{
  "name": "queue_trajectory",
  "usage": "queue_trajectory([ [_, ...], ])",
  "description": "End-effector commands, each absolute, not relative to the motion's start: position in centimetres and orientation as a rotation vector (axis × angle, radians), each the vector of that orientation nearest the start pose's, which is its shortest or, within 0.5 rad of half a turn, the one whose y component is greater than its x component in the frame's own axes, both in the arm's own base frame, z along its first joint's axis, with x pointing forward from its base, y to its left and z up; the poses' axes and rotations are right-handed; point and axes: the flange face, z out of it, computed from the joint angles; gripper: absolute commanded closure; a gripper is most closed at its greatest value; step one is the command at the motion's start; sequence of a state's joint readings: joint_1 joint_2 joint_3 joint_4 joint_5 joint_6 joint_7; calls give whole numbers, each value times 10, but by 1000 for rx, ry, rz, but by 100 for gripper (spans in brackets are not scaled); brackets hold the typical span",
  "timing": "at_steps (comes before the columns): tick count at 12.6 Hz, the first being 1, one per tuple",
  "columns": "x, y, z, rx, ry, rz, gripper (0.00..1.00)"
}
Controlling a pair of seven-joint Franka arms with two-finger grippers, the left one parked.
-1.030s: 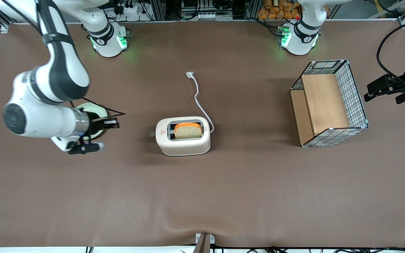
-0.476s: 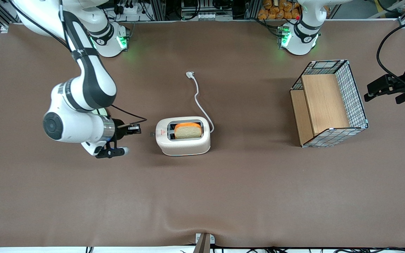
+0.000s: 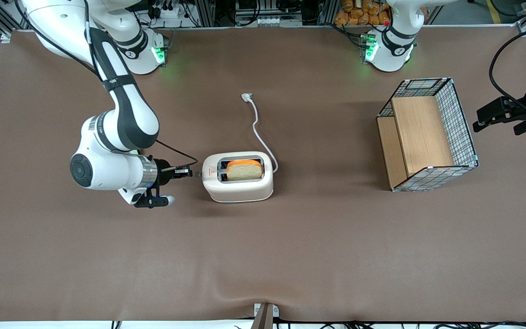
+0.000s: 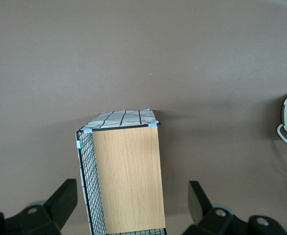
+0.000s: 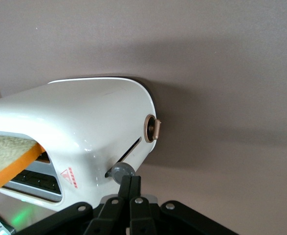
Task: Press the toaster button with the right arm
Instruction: 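Lower the right gripper beside the toaster's lever end, fingers closed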
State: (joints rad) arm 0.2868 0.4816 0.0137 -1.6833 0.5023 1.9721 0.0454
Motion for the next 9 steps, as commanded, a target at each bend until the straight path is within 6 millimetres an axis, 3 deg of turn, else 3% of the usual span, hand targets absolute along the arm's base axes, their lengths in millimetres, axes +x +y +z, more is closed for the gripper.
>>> queue_trajectory([
  [1, 613, 226, 314, -2685, -1, 346, 100],
  [9, 612, 231, 306, -2682, 3, 347, 100],
])
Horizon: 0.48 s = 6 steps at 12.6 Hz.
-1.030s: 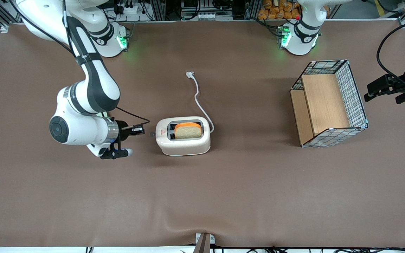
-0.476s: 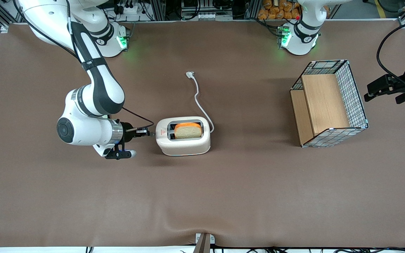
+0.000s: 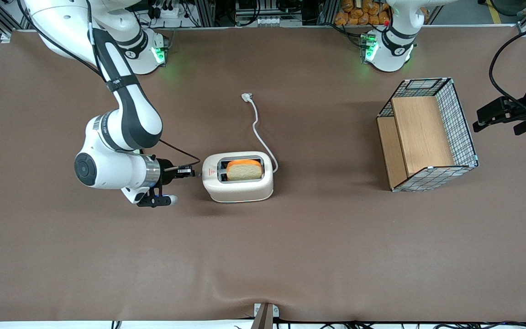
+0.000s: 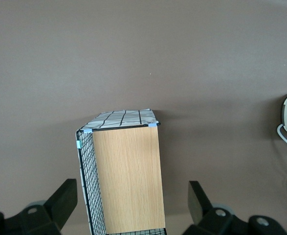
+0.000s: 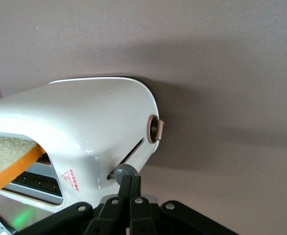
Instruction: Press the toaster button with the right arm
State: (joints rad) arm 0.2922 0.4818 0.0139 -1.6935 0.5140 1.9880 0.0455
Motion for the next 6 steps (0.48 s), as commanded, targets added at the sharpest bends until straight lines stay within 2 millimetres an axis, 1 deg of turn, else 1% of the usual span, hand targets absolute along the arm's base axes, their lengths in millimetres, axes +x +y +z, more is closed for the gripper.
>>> queue_trajectory([
  [1, 612, 231, 303, -2682, 6, 353, 100],
  [4, 613, 231, 299, -2685, 12, 339, 100],
  [6, 611, 238, 295, -2690, 5, 330, 100],
])
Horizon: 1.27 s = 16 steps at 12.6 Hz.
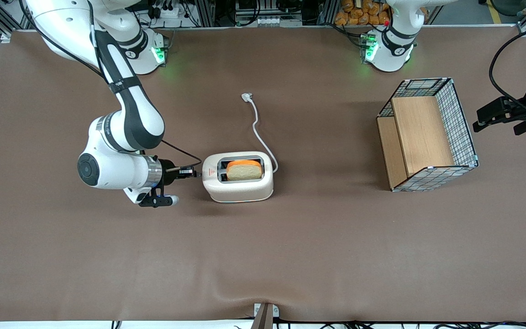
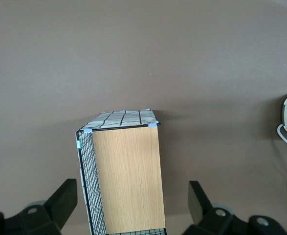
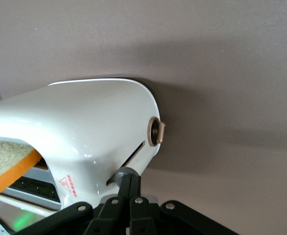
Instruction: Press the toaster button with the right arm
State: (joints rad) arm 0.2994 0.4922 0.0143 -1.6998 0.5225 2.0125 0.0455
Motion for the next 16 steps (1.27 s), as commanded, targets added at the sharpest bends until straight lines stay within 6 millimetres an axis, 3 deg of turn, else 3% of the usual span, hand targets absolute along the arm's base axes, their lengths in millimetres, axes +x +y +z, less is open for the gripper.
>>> queue_trajectory([
  [1, 611, 238, 293, -2692, 6, 330, 100],
  [16, 606, 244, 256, -2703, -37, 285, 100],
])
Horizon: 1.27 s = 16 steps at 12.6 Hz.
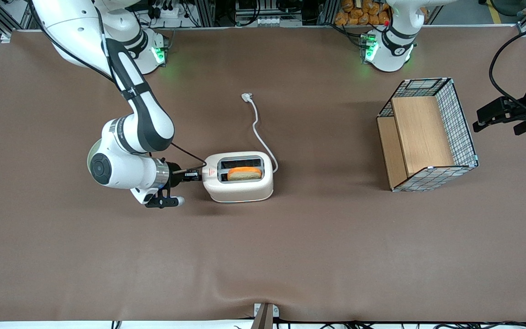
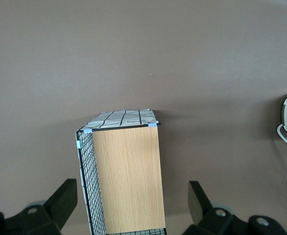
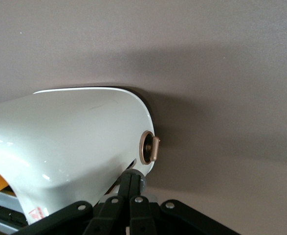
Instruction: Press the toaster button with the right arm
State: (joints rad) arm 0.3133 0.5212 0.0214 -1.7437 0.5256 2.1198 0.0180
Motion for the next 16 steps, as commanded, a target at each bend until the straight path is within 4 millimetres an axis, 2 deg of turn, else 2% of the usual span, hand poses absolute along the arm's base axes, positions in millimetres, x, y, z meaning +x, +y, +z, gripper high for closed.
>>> queue_trajectory([
  [1, 607, 243, 255, -2702, -56, 278, 100],
  [8, 600, 238, 228, -2682, -84, 252, 100],
  [16, 598, 240, 219, -2689, -82, 247, 100],
])
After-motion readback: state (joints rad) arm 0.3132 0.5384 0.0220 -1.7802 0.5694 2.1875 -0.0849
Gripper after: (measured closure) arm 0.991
